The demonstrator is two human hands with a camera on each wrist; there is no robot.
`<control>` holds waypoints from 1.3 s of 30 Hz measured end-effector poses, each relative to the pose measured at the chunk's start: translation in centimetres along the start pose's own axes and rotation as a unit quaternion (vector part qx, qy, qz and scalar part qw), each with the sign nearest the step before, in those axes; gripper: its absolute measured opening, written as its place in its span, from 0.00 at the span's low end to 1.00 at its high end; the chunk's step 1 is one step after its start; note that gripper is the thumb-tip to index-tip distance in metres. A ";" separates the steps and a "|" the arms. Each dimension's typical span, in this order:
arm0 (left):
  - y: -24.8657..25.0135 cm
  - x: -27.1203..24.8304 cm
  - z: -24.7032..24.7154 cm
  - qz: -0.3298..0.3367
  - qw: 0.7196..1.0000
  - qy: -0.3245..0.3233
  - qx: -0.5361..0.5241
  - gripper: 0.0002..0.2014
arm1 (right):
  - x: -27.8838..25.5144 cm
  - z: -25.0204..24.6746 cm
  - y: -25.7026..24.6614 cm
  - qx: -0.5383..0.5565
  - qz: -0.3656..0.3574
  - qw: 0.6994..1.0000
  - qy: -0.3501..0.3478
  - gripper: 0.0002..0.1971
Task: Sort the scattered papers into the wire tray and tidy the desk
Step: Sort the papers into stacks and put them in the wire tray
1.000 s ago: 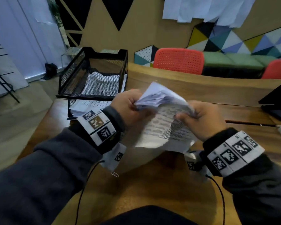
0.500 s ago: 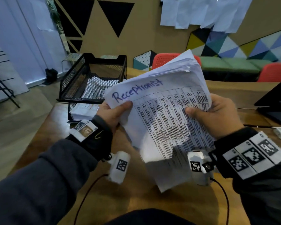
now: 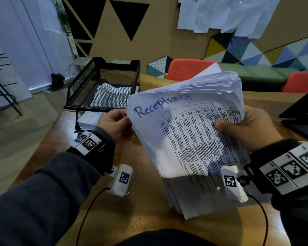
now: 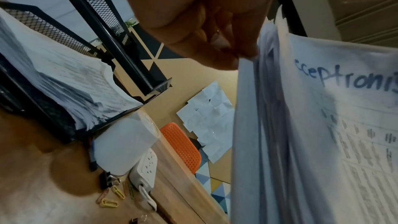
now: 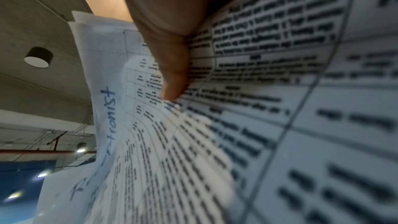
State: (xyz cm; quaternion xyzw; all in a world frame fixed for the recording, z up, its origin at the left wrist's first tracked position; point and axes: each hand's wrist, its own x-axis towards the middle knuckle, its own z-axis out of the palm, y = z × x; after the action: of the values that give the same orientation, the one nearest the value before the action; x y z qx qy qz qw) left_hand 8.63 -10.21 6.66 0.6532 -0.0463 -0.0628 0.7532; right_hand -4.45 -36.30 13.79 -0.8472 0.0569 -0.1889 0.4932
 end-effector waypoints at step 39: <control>3.2 -2.0 5.4 0.167 0.983 -0.072 0.019 0.20 | 0.6 4.1 -0.2 0.105 -0.147 0.957 0.229 0.26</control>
State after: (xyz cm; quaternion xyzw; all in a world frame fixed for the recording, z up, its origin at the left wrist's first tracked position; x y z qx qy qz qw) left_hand 5.94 -14.78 10.61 0.6441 -0.2106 0.0180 0.7352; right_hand -2.35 -33.05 12.29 -0.7239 0.0229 -0.4530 0.5199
